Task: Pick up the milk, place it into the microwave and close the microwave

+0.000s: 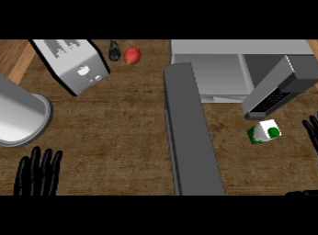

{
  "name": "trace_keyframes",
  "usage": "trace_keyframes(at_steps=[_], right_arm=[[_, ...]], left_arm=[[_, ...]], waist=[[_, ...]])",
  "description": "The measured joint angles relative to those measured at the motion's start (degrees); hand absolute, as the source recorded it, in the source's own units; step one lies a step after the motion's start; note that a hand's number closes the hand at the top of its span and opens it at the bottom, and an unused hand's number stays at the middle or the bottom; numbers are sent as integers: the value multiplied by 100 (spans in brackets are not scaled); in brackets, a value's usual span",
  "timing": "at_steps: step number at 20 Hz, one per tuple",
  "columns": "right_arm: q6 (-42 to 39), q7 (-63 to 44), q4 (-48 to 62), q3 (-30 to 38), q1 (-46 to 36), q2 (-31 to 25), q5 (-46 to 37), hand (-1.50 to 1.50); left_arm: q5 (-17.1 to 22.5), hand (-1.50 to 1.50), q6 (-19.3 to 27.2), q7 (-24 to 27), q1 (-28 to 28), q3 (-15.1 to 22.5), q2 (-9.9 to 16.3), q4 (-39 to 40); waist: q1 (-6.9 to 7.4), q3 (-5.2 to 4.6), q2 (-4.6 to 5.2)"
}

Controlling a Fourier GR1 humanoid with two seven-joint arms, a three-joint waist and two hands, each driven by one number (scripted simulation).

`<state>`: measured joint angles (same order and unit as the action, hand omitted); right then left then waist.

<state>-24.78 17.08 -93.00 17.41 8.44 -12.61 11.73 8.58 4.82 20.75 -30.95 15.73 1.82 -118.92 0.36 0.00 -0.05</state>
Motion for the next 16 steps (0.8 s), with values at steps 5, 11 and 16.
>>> trace_keyframes(at_steps=[5,11,16], right_arm=[[372,633,897,-61,-319,234,-574,-150],[779,1231,2153,143,-840,205,-905,-150],[907,2023,3547,319,-1319,-53,-1154,-150]], left_arm=[[-18,-150,-38,272,-319,133,41,-47],[83,-150,-99,514,-467,143,94,81],[137,-150,-170,743,-535,127,154,242]], waist=[[14,1,2],[18,3,7],[27,4,11]])
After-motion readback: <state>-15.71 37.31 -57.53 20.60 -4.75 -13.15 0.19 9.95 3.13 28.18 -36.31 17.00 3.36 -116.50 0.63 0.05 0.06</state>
